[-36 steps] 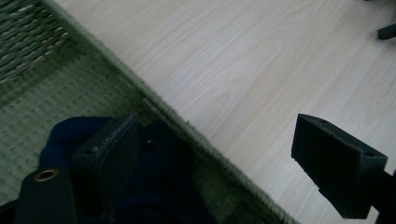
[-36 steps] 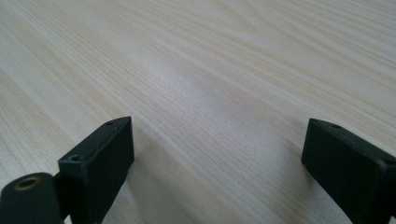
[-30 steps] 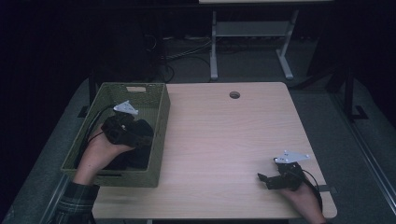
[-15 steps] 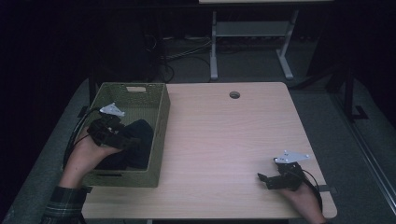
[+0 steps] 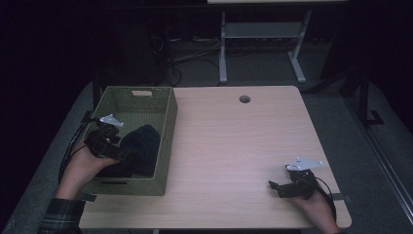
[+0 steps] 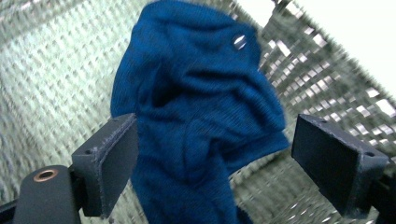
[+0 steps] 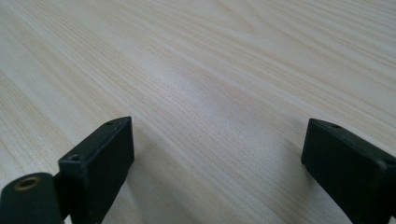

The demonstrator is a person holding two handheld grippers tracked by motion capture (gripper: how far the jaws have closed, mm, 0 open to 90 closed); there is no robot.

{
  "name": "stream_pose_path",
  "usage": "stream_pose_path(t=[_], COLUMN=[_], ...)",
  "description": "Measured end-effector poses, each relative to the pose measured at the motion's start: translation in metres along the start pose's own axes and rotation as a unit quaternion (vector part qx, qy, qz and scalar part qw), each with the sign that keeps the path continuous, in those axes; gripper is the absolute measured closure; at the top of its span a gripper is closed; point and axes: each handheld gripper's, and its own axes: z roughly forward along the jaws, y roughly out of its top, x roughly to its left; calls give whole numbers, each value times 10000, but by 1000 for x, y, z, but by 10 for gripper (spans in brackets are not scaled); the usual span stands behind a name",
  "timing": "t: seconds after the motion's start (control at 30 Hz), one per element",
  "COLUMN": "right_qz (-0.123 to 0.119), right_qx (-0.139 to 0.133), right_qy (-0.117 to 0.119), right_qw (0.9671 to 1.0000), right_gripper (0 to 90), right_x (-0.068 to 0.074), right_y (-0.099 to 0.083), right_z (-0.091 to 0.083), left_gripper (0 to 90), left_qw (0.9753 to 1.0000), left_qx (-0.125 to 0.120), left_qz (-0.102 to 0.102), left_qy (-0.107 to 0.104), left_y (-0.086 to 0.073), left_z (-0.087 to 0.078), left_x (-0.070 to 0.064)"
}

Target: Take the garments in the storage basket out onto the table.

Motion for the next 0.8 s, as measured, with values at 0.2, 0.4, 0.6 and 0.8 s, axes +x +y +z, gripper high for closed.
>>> stream_pose_path(t=[0.2,0.4,0.6,0.8], right_qz=[3,2,1,3], right_qx=[1,1,0,0], right_qy=[-4,-5,-6,-7], right_qw=[10000,10000,10000,10000], right_gripper=[90,90,90,90], right_x=[0,0,0,0], right_y=[0,0,0,0], right_z=[0,0,0,0], left_gripper=[147,170,238,331], left_qw=[9996,9986,9979,9962], left_qx=[280,517,650,869], left_qz=[-67,-67,-67,25], left_qy=[1,-28,0,89], left_y=[-5,-8,-10,-11], left_z=[11,23,27,34], left_x=[4,5,9,10])
